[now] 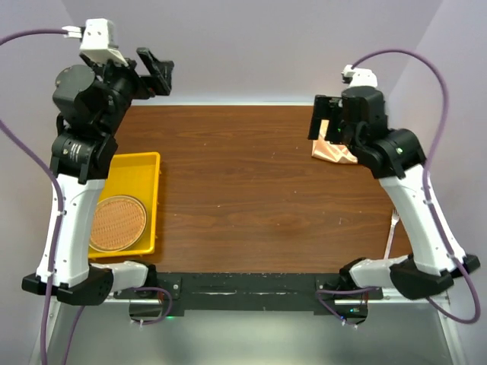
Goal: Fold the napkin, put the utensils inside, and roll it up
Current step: Move the napkin to the centre of the board
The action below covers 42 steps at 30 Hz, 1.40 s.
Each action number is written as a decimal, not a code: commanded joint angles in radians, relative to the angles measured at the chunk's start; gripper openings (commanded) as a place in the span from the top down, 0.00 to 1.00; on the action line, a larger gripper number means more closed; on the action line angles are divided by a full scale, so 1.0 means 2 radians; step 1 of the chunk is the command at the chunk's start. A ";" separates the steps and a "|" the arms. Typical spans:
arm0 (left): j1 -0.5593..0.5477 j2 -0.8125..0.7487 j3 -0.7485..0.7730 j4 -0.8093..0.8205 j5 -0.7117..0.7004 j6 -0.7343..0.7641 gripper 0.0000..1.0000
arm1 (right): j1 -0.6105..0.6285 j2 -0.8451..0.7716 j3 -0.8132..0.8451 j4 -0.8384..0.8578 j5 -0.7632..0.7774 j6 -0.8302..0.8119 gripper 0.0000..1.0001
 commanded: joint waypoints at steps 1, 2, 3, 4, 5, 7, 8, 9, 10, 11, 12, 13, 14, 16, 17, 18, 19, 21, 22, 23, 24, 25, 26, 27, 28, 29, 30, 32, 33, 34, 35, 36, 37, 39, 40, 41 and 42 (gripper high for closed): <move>0.003 0.023 -0.005 -0.087 0.070 -0.030 0.00 | -0.003 0.076 -0.001 0.020 0.007 0.021 0.02; 0.003 0.028 -0.005 -0.098 0.087 -0.031 0.00 | -0.005 0.094 0.011 0.016 0.003 0.018 0.02; 0.003 0.039 -0.004 -0.121 0.107 -0.030 0.00 | -0.015 0.134 0.037 0.006 -0.010 0.014 0.02; 0.003 0.043 -0.003 -0.134 0.131 -0.028 0.00 | -0.024 0.152 0.047 0.005 -0.027 0.014 0.02; 0.003 0.045 -0.005 -0.145 0.139 -0.030 0.00 | -0.035 0.170 0.053 0.009 -0.046 0.014 0.02; 0.003 0.038 -0.034 -0.153 0.168 -0.041 0.00 | -0.070 0.214 0.054 0.037 -0.083 0.017 0.02; 0.003 0.024 -0.049 -0.149 0.182 -0.045 0.00 | -0.082 0.231 0.054 0.046 -0.087 0.019 0.02; 0.003 0.018 -0.076 -0.138 0.196 -0.049 0.04 | -0.099 0.246 0.056 0.065 -0.088 0.018 0.02; 0.003 0.012 -0.089 -0.136 0.215 -0.057 0.05 | -0.106 0.281 0.057 0.075 -0.081 0.017 0.02; 0.003 0.002 -0.110 -0.132 0.223 -0.060 0.05 | -0.112 0.298 0.060 0.093 -0.075 0.012 0.02; 0.003 -0.002 -0.118 -0.132 0.229 -0.063 0.05 | -0.123 0.319 0.070 0.100 -0.070 0.009 0.02; 0.003 -0.004 -0.124 -0.133 0.239 -0.062 0.06 | -0.129 0.355 0.078 0.103 -0.066 0.007 0.02; 0.003 -0.009 -0.133 -0.136 0.242 -0.059 0.05 | -0.134 0.378 0.087 0.110 -0.056 0.004 0.02; 0.002 -0.012 -0.140 -0.136 0.236 -0.048 0.05 | -0.152 0.415 0.113 0.120 -0.060 -0.006 0.02; -0.001 -0.018 -0.144 -0.136 0.230 -0.045 0.04 | -0.157 0.455 0.123 0.120 -0.061 -0.015 0.02; -0.002 -0.019 -0.143 -0.136 0.225 -0.042 0.04 | -0.166 0.474 0.152 0.113 -0.058 -0.020 0.02; -0.004 -0.019 -0.140 -0.137 0.217 -0.033 0.03 | -0.169 0.496 0.168 0.105 -0.053 -0.026 0.02; -0.019 -0.021 -0.127 -0.144 0.200 -0.018 0.00 | -0.175 0.534 0.188 0.100 -0.031 -0.042 0.02; -0.024 -0.022 -0.123 -0.148 0.178 -0.002 0.00 | -0.177 0.541 0.186 0.104 -0.026 -0.048 0.02; -0.029 -0.025 -0.120 -0.157 0.167 0.003 0.00 | -0.179 0.545 0.184 0.115 -0.018 -0.058 0.03; -0.030 -0.026 -0.120 -0.159 0.151 0.009 0.00 | -0.184 0.549 0.176 0.121 -0.010 -0.061 0.03; -0.030 -0.026 -0.120 -0.162 0.147 0.010 0.00 | -0.186 0.549 0.169 0.129 -0.008 -0.065 0.04; -0.030 -0.027 -0.122 -0.166 0.145 0.011 0.00 | -0.192 0.548 0.154 0.143 -0.006 -0.073 0.04; -0.030 -0.026 -0.123 -0.166 0.147 0.009 0.00 | -0.193 0.546 0.148 0.149 -0.006 -0.077 0.04; -0.030 -0.025 -0.122 -0.166 0.150 0.008 0.00 | -0.196 0.547 0.143 0.153 -0.007 -0.081 0.05; -0.030 -0.021 -0.120 -0.168 0.154 0.006 0.00 | -0.199 0.547 0.135 0.159 -0.008 -0.092 0.06; -0.030 -0.019 -0.120 -0.167 0.162 0.000 0.00 | -0.198 0.542 0.129 0.163 -0.010 -0.098 0.08; -0.030 -0.013 -0.119 -0.166 0.172 -0.007 0.00 | -0.201 0.536 0.104 0.182 -0.031 -0.107 0.15; -0.030 -0.011 -0.120 -0.165 0.180 -0.014 0.00 | -0.200 0.534 0.100 0.184 -0.044 -0.107 0.21; -0.030 -0.007 -0.120 -0.165 0.185 -0.019 0.00 | -0.201 0.535 0.100 0.184 -0.073 -0.107 0.27; -0.030 -0.006 -0.120 -0.163 0.190 -0.023 0.01 | -0.202 0.535 0.095 0.183 -0.085 -0.105 0.34; -0.030 -0.005 -0.120 -0.162 0.196 -0.031 0.01 | -0.201 0.534 0.091 0.183 -0.098 -0.101 0.40; -0.030 -0.003 -0.119 -0.161 0.200 -0.036 0.01 | -0.201 0.530 0.088 0.183 -0.129 -0.095 0.55; -0.030 -0.001 -0.120 -0.161 0.209 -0.050 0.03 | -0.201 0.525 0.077 0.185 -0.158 -0.079 0.72; -0.030 0.001 -0.121 -0.162 0.211 -0.055 0.03 | -0.199 0.520 0.073 0.183 -0.174 -0.074 0.88; -0.030 0.001 -0.126 -0.165 0.213 -0.060 0.05 | -0.196 0.508 0.058 0.186 -0.207 -0.067 0.94; -0.030 0.002 -0.130 -0.166 0.213 -0.072 0.07 | -0.190 0.498 0.047 0.187 -0.214 -0.064 0.98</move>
